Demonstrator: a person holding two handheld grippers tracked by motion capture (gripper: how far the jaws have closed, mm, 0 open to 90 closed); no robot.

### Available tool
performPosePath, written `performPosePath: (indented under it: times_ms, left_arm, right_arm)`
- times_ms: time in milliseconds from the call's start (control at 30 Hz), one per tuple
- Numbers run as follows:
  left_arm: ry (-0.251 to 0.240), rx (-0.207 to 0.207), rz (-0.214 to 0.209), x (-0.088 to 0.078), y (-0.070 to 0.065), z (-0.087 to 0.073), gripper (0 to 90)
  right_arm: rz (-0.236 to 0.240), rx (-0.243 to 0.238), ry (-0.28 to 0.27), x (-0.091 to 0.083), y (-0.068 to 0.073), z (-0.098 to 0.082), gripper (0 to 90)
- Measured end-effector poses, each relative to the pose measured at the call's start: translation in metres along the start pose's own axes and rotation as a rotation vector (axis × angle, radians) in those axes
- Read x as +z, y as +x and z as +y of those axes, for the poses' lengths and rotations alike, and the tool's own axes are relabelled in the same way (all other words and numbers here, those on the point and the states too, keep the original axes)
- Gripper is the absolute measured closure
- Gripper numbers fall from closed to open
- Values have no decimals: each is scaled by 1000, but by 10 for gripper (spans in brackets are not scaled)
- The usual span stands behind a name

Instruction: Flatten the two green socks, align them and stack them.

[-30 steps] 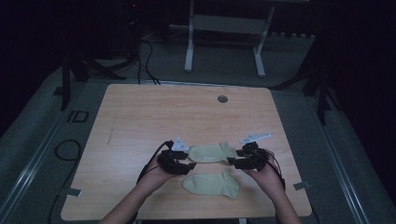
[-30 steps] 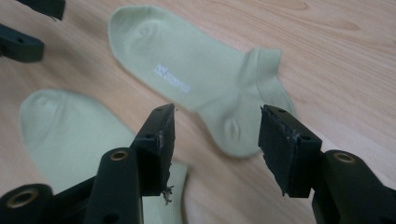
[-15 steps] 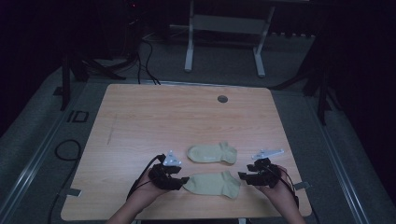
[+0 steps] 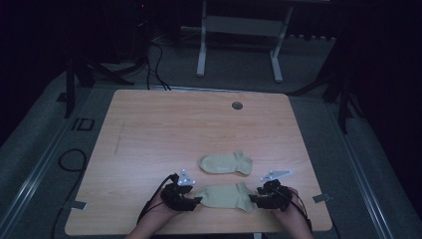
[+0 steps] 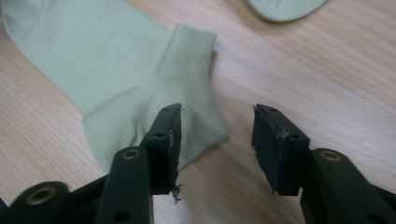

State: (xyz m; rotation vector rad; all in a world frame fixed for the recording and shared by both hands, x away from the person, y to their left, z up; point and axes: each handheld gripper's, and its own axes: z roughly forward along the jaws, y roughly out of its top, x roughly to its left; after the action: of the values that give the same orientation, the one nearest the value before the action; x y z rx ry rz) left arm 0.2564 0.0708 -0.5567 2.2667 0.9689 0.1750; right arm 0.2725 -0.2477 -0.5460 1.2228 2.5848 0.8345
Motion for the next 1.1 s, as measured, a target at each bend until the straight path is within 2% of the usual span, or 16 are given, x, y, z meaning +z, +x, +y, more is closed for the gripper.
performPosePath:
  times_ms: [67,167,200,233,333,367,533,567,633,800,833,1100]
  left_arm:
    - [-1,7,13,2,-1,1,460]
    - [-5,8,15,2,-1,2,493]
    - [-4,29,24,3,-1,2,493]
    - [-5,29,17,3,-1,3,545]
    - [-8,27,3,4,1,3,616]
    - [-9,28,2,4,1,4,666]
    - [-10,27,-11,7,1,5,869]
    - [-10,27,-11,7,1,5,887]
    - [-19,28,7,9,-2,7,896]
    - [-43,10,0,6,-1,8,900]
    - [-63,5,10,1,0,10,900]
    - [-113,15,27,-15,1,20,900]
  right_arm:
    - [-27,-15,4,0,3,0,584]
    - [-42,-30,7,0,5,0,611]
    - [-54,-40,6,0,7,0,651]
    - [-67,-60,2,1,10,-1,696]
    - [-60,-68,5,0,12,-2,758]
    - [-58,-69,3,1,12,-2,788]
    - [-56,-78,5,1,13,-2,820]
    - [-56,-78,5,1,13,-2,820]
    - [-55,-75,3,1,13,-2,830]
    - [-26,-54,-5,-2,12,-2,839]
    - [-23,-49,-10,-4,11,-2,840]
    - [-21,-44,-51,-19,12,7,843]
